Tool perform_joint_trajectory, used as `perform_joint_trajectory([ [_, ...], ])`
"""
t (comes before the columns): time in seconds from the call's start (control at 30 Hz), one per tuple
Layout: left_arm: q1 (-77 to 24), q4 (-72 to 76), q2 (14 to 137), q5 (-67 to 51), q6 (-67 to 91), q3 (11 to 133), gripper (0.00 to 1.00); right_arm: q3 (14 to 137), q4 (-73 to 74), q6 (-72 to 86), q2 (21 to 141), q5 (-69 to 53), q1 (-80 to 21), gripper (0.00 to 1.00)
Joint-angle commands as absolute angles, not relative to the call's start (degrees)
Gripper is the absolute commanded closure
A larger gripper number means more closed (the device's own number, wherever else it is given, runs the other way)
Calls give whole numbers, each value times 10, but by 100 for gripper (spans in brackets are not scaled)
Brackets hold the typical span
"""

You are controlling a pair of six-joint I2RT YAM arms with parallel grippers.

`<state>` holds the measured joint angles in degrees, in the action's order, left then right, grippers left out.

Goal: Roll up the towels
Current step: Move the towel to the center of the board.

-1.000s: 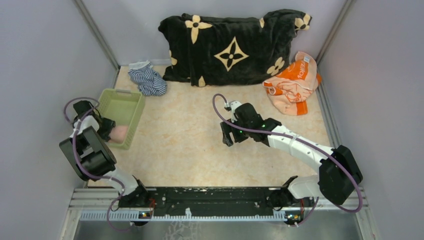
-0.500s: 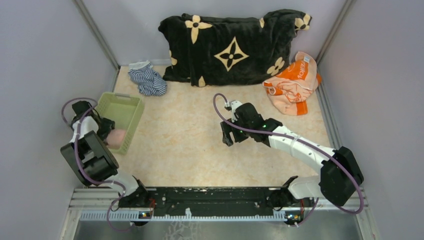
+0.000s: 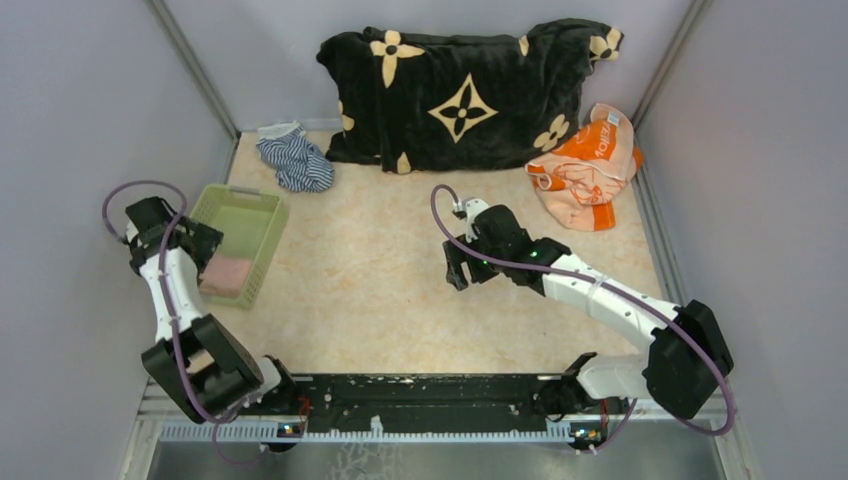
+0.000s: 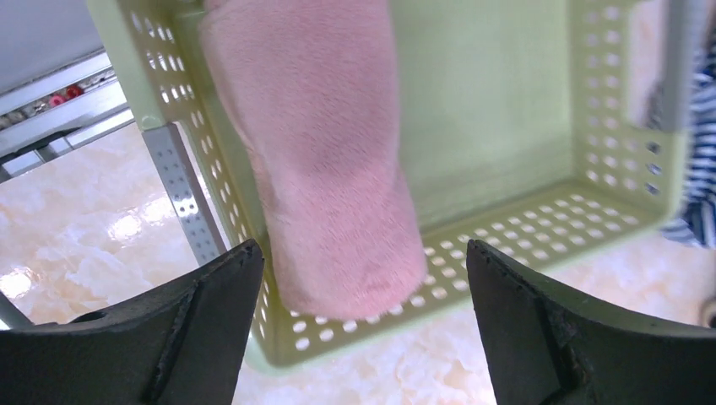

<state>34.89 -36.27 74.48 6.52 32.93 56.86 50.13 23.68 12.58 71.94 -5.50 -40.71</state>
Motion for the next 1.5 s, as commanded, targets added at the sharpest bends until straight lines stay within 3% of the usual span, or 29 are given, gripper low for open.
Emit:
perform_joint_trajectory([
  [0.0, 352, -362, 671, -18, 263, 564, 5, 525, 239, 129, 699, 12, -404, 24],
  [0.13, 308, -330, 604, -51, 207, 542, 5, 558, 270, 131, 725, 105, -403, 23],
  [0.3, 175, -295, 556, -29, 149, 522, 2, 608, 280, 131, 756, 220, -375, 8],
  [0.57, -17, -254, 491, 44, 93, 462, 0, 677, 255, 159, 852, 224, -223, 6],
  [0.87, -54, -231, 475, -55, 109, 408, 0, 797, 199, 167, 1061, 226, -64, 9],
  [0.97, -56, -224, 480, -101, 112, 396, 1, 847, 218, 188, 1132, 208, -40, 14],
  [1.07, -62, -212, 485, -141, 114, 391, 5, 877, 256, 204, 1172, 190, -38, 26],
  [1.2, -73, -192, 501, -172, 123, 393, 12, 833, 276, 209, 1154, 140, -56, 66],
  [1.33, -83, -174, 529, -214, 130, 402, 16, 759, 308, 231, 1105, 113, -131, 90],
  [1.47, -96, -157, 554, -245, 156, 405, 17, 710, 323, 310, 1050, 81, -267, 96],
])
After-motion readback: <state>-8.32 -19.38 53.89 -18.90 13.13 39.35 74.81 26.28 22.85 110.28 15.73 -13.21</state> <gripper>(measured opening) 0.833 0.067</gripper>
